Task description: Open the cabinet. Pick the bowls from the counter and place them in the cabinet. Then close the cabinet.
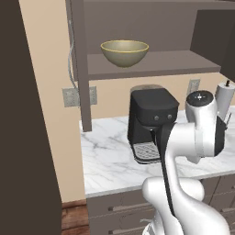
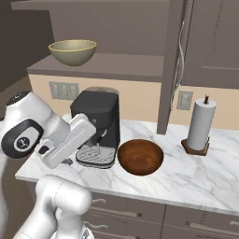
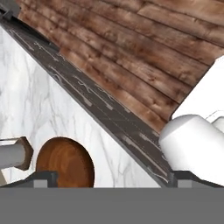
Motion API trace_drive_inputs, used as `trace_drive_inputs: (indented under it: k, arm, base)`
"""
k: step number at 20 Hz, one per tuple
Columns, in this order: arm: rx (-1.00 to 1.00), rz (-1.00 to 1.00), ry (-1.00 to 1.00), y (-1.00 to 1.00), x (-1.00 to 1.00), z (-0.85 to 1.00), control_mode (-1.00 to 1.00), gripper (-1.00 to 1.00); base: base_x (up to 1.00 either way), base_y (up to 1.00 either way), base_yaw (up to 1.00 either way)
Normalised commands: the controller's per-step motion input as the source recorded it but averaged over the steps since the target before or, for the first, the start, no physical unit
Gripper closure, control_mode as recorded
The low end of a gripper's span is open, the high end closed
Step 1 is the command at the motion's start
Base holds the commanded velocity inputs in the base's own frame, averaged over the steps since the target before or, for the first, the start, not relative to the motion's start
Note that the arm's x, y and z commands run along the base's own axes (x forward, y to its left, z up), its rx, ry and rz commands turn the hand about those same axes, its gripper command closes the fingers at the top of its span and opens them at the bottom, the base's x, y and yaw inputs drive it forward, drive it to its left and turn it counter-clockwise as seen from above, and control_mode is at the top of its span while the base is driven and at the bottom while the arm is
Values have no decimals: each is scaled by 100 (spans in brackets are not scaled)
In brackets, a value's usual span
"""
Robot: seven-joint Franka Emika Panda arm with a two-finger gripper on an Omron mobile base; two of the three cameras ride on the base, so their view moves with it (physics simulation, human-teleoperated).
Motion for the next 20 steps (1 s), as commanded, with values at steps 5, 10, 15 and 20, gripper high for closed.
trace_drive_inputs:
  k: [5,10,15,20]
  arm:
    - [-2,0,-1,-16,13,-70,-100,-100]
    - [-4,2,0,-12,26,-69,-100,-100]
    - [-2,1,6,-5,44,-33,-100,-100]
    - [1,1,5,-22,47,-31,-100,-100]
  base:
    - [0,0,0]
    - [0,0,0]
    - [0,0,0]
    - [0,0,0]
